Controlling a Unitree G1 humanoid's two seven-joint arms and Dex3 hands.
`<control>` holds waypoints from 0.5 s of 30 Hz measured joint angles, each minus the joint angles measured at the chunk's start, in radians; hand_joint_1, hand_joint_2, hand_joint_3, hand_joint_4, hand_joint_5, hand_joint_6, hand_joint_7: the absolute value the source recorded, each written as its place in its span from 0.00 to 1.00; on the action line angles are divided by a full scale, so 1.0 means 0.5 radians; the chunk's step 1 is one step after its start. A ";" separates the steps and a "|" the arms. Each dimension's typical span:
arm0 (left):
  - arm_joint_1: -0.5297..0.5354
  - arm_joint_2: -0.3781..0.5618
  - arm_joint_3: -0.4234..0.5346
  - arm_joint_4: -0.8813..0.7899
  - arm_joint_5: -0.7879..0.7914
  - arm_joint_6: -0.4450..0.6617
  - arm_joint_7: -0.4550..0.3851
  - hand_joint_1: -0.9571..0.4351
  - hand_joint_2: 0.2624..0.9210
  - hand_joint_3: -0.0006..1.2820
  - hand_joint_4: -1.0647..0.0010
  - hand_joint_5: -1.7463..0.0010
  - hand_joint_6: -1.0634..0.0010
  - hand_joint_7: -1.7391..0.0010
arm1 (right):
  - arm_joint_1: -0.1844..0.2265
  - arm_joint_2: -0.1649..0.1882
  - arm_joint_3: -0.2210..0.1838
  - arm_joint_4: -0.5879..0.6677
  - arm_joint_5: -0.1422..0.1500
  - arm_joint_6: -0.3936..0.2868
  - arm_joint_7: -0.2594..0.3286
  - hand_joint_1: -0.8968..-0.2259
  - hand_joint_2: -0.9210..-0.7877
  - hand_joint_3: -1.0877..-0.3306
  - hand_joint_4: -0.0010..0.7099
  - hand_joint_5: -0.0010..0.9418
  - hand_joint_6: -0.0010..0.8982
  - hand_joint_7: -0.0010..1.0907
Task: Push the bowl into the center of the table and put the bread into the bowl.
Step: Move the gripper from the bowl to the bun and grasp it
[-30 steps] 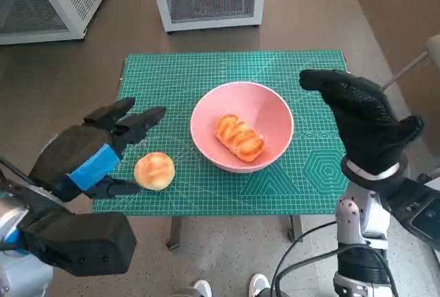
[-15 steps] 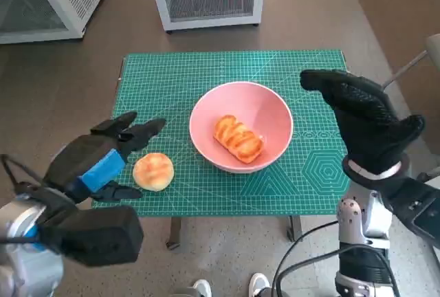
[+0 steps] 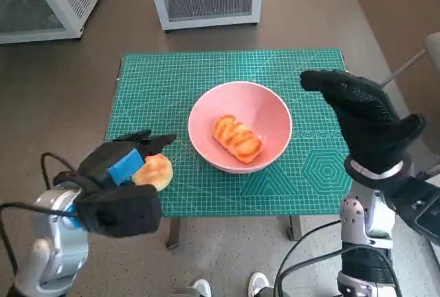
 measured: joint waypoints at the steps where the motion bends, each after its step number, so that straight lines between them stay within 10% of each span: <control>1: -0.020 -0.007 -0.020 0.045 0.005 0.000 0.009 0.64 0.67 0.01 0.69 0.99 0.58 0.98 | 0.000 -0.002 0.000 -0.001 0.000 0.001 0.000 0.57 0.00 0.78 0.50 0.00 0.11 0.52; 12: -0.197 -0.061 -0.231 0.485 0.099 0.069 0.021 0.72 0.77 0.03 0.43 0.93 0.41 0.94 | 0.009 -0.015 -0.002 -0.026 -0.001 0.019 0.002 0.57 0.00 0.78 0.50 0.00 0.11 0.52; 15: -0.211 -0.057 -0.262 0.535 0.117 0.072 0.022 0.71 0.87 0.03 0.32 0.65 0.38 0.69 | 0.020 -0.017 -0.005 -0.044 -0.002 0.023 0.002 0.57 0.00 0.78 0.50 0.00 0.11 0.52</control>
